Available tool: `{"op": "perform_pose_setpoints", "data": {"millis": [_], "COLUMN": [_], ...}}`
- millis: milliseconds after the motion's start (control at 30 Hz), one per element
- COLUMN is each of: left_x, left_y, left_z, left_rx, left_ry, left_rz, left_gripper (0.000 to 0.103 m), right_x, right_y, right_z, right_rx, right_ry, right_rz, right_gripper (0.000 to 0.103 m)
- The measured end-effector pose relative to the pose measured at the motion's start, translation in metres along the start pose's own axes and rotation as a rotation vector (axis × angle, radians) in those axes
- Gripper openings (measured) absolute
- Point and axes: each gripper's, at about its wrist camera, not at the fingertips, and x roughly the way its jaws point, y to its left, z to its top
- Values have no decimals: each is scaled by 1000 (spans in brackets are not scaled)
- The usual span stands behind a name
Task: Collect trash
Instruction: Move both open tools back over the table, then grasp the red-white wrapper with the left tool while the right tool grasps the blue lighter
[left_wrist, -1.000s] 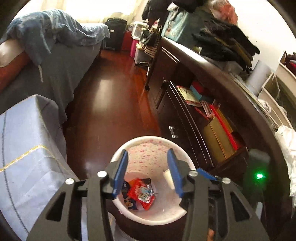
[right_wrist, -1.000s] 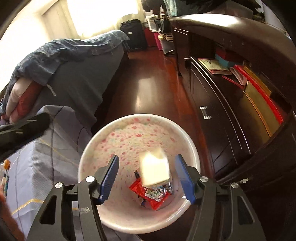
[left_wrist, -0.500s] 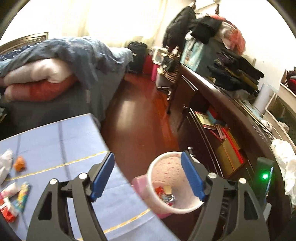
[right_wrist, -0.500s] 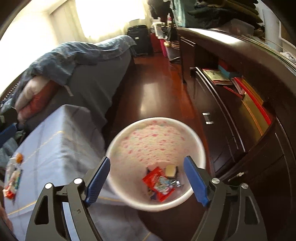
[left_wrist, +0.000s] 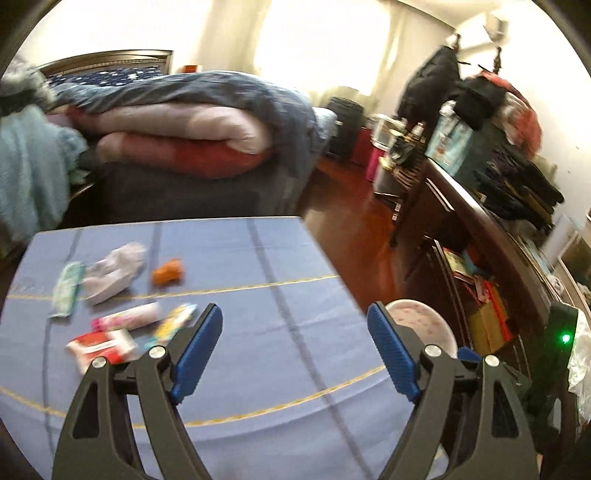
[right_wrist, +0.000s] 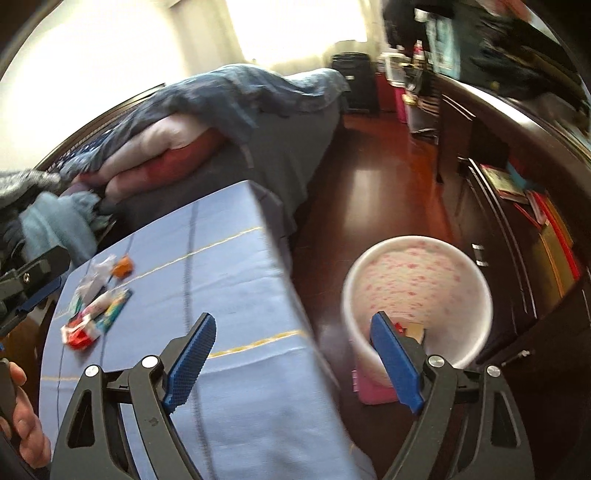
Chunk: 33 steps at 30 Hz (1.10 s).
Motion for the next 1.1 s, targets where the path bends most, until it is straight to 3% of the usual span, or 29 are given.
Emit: {"op": "perform_pose_setpoints", "data": {"millis": [267,500,833,1100], "left_x": [-37,-55,-9,43], "left_y": [68,120,163,165], "left_z": [-11,-34,-56,-54], "left_rx": [-48,-76,-68,-14], "left_ry": [-22,-6,107,161], "left_rz": [107,189,254,286], "left_gripper": [82,93,95,95], "right_x": [1,4,21,34], "right_y": [56,92,128,141], "right_z": [-7,-15,-26,-30], "right_rx": [-96,-167,-232,-249], "right_ry": [30,46,91,116], "right_rz": [53,72,92,92], "right_gripper": [86,88,88,88]}}
